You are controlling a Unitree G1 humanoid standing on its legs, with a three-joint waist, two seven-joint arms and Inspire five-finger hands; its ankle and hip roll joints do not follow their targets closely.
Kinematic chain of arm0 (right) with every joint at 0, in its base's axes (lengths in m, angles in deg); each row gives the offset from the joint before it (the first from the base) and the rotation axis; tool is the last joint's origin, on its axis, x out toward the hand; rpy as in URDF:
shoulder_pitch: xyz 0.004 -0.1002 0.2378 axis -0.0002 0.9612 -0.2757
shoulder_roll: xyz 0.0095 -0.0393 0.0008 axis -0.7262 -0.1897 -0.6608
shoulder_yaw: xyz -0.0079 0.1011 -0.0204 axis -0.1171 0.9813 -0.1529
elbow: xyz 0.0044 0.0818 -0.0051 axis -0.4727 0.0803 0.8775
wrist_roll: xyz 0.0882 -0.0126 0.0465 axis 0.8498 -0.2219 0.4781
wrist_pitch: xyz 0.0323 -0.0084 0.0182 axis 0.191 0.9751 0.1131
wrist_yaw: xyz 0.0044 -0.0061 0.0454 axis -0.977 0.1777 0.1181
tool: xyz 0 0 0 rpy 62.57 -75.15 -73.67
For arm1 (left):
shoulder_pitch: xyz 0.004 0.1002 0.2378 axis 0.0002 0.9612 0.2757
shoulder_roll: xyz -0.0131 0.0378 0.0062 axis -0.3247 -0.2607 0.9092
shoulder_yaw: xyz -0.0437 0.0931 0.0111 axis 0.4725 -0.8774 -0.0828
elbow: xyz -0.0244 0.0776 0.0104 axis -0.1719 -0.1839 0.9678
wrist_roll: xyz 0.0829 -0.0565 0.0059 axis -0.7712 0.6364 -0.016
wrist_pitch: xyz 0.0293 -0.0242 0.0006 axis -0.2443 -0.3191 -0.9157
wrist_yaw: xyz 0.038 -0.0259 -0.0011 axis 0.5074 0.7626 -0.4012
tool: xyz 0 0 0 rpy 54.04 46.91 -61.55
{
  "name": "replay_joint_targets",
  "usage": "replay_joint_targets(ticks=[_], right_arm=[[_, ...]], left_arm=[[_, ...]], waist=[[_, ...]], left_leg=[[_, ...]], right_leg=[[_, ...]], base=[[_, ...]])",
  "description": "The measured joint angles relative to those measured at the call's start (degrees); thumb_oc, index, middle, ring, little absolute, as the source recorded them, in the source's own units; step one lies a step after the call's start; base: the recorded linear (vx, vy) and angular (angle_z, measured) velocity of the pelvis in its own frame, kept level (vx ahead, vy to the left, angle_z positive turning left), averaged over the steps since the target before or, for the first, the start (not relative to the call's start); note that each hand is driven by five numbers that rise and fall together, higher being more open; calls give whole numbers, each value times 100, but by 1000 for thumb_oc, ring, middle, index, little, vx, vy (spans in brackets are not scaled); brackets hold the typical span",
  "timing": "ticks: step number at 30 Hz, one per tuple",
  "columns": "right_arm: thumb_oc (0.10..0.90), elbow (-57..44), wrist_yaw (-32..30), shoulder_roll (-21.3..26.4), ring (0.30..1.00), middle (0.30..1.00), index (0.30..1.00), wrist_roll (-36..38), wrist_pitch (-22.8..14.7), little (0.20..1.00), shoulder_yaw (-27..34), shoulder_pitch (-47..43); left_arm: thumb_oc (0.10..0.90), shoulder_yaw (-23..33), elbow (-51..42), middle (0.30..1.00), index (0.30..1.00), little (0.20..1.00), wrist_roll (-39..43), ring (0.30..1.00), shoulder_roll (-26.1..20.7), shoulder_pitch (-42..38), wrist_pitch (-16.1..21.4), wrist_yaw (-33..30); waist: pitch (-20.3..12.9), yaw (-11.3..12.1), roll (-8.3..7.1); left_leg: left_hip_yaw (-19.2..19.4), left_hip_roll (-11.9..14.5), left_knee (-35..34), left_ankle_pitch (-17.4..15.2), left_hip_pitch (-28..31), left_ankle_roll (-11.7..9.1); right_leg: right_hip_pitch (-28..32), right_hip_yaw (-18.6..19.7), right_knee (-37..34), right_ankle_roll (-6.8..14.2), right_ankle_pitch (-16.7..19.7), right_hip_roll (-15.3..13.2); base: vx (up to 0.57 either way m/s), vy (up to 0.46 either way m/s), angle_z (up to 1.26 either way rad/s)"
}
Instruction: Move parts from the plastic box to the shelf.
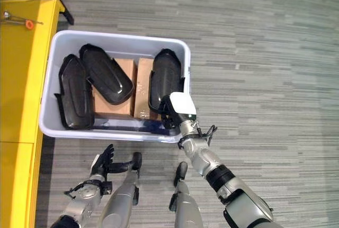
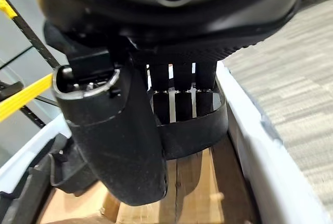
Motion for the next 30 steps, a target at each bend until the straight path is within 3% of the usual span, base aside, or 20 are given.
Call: replay_joint_targets(ticks=[8,13,22,25,27,30], right_arm=[[400,-1333,776,1111,300,300,300,-49,-199,300,45,7],[400,-1618,1155,1081,300,300,300,21,-693,300,-9,175],[400,-1953,1817,1525,300,300,300,27,-949,300,-278,142],[400,-1953,1895,1649,300,300,300,29,-941,300,-494,-47],[400,-1960,1905,1672,300,300,300,40,-965,300,-530,-115],[400,-1956,1898,1826,300,300,300,204,-957,300,-534,-99]], left_arm=[[900,557,24,1000,1000,1000,-277,1000,-43,422,-183,265],[900,637,58,1000,1000,1000,-503,1000,-37,839,-211,491],[900,804,58,1000,1000,1000,-624,1000,213,1088,-263,639],[900,814,57,1000,1000,1000,-605,1000,286,1183,-273,637],[900,815,53,1000,1000,1000,-602,1000,309,1245,-274,639],[900,791,70,1000,1000,1000,-600,1000,471,1108,-289,630]], waist=[[-202,-19,-39],[-882,-55,9],[-1259,-13,168],[-1330,7,251],[-1355,146,302],[-1357,136,466]], left_leg=[[64,29,-1,-79,576,22],[165,90,-4,-231,865,-17],[80,188,-6,-234,1145,-51],[-105,238,-6,-229,1174,-103],[-213,275,9,-170,1156,-140],[-518,308,216,-238,872,-187]], right_leg=[[515,107,-1,17,-59,16],[748,174,-3,-8,-185,76],[1082,136,-5,-57,-253,174],[1216,-13,-5,-72,-326,241],[1303,-169,1,-119,-373,336],[1504,-725,4,-200,-485,344]], base=[[81,-52,-7],[34,-70,-11],[-11,-124,5],[-49,-121,29],[-98,-99,38],[-90,-6,89]])
